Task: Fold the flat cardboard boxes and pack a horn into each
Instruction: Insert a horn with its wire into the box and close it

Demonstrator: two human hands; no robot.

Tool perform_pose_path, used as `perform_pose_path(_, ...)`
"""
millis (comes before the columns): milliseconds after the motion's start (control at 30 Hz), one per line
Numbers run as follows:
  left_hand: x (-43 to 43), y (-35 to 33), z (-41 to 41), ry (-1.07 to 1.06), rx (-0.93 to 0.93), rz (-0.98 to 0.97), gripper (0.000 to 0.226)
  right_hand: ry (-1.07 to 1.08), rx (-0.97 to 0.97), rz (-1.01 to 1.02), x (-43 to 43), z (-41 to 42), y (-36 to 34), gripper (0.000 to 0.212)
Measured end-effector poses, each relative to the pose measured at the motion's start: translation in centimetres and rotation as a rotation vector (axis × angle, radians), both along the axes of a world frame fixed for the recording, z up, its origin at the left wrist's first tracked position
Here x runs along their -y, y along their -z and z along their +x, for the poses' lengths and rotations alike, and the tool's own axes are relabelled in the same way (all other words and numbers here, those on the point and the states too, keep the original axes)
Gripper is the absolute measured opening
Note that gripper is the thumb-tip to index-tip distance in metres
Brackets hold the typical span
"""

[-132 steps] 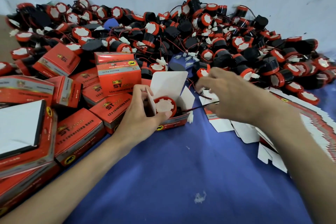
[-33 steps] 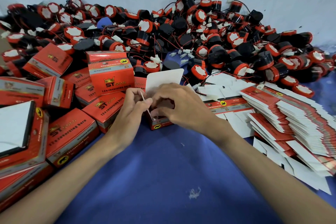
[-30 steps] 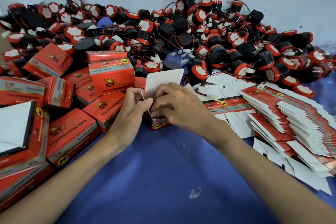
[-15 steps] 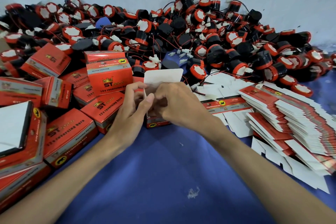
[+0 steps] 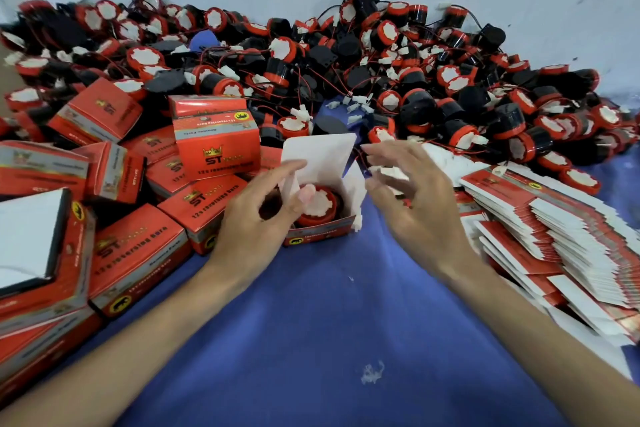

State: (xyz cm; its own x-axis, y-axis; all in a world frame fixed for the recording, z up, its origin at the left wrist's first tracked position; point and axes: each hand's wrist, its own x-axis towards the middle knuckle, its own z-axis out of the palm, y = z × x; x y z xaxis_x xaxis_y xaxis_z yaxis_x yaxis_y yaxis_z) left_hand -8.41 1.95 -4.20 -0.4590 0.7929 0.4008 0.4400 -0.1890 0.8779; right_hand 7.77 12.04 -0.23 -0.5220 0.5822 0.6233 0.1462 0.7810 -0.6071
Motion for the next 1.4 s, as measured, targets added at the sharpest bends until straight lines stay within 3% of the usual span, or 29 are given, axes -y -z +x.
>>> perform_pose_path(100,-0.2,0.2,0.6,-0.036,-0.103,0.053,0.038,-0.142,0.034,-0.075,0.7,0.5,1.8,0.032)
perform_pose_path(167,-0.3,0.2,0.7,0.013,-0.14,0.018,0.025,-0.167,0.053,-0.006,1.1,0.1,2.7,0.031)
perform_pose_path(267,-0.6,0.3,0.8,0.027,-0.242,0.055,0.016,-0.15,0.088,-0.113,1.6,-0.4,3.0,0.032)
perform_pose_path(333,-0.5,0.3,1.0,0.003,-0.209,0.107,0.026,-0.134,0.061,-0.252,1.6,-0.6,2.8,0.044)
perform_pose_path(400,-0.3,0.1,1.1,0.022,-0.092,0.127,0.051,-0.156,0.014,-0.387,1.3,-0.6,2.5,0.059)
perform_pose_path(467,-0.3,0.0,0.9,0.014,-0.139,0.119,0.062,-0.187,-0.021,-0.479,1.1,-0.6,2.3,0.05)
perform_pose_path(500,-0.3,0.0,0.7,0.003,-0.24,0.116,0.056,-0.181,-0.041,-0.485,1.1,-0.7,2.4,0.04)
perform_pose_path(567,-0.2,-0.1,0.3,-0.001,-0.458,0.098,0.027,-0.148,-0.067,-0.419,1.0,-0.7,2.6,0.018)
perform_pose_path(667,0.5,-0.3,-0.3,0.098,-0.513,-0.047,0.048,-0.18,-0.037,-0.354,0.9,-0.3,3.3,0.02)
perform_pose_path(767,0.5,-0.7,-1.2,0.142,-0.594,-0.09,0.052,-0.132,-0.038,-0.252,1.0,-0.4,3.8,0.025)
perform_pose_path(867,0.3,-0.7,-1.8,0.127,-0.706,-0.047,0.041,0.017,-0.036,0.086,1.4,-0.7,4.1,0.023)
perform_pose_path(967,0.2,-0.5,-1.8,0.16,-0.763,0.0,0.041,0.209,0.124,0.551,1.9,-0.2,4.2,0.022)
perform_pose_path(1033,0.2,-0.4,-1.9,0.178,-0.771,0.02,0.04,0.326,0.246,0.657,3.1,0.0,4.0,0.027)
perform_pose_path(1233,0.4,-0.3,-2.1,0.177,-0.885,-0.04,0.037,0.514,0.663,0.602,3.6,0.9,2.4,0.034)
perform_pose_path(1400,0.6,-0.4,-2.1,0.192,-0.95,-0.067,0.048,0.144,0.323,0.525,1.7,1.5,3.7,0.03)
